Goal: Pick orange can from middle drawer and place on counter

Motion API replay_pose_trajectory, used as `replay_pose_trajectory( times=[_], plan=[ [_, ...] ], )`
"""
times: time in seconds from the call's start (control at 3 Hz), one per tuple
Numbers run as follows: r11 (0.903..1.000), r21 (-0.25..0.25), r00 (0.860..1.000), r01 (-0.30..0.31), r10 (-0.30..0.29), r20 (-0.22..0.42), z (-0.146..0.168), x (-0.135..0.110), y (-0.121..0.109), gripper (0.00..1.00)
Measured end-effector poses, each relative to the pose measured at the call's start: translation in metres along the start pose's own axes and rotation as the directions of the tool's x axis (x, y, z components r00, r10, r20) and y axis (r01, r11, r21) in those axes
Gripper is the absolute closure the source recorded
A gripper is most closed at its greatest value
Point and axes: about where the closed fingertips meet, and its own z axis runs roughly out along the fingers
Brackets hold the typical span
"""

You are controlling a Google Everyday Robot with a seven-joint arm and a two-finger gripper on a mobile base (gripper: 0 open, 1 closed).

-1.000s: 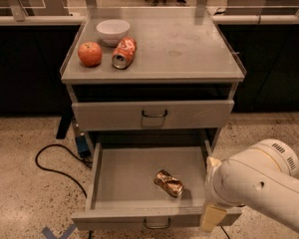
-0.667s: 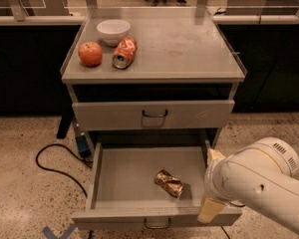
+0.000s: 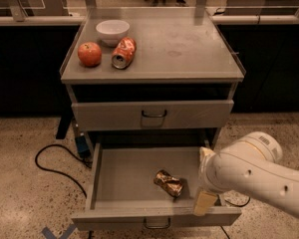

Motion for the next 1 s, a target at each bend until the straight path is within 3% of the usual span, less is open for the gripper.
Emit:
replay_pose_trajectory(
  times=[0.33,0.67,1.0],
  plan=[
    [0.9907,-0.090,0.994,0.102,-0.099,0.038,0.094,-0.036,-0.006,0.00],
    [0.9915,-0.084,0.995,0.099,-0.097,0.032,0.095,-0.035,-0.006,0.00],
    [0.9909,-0.111,0.995,0.077,-0.070,0.069,0.126,-0.029,-0.016,0.00]
  ],
)
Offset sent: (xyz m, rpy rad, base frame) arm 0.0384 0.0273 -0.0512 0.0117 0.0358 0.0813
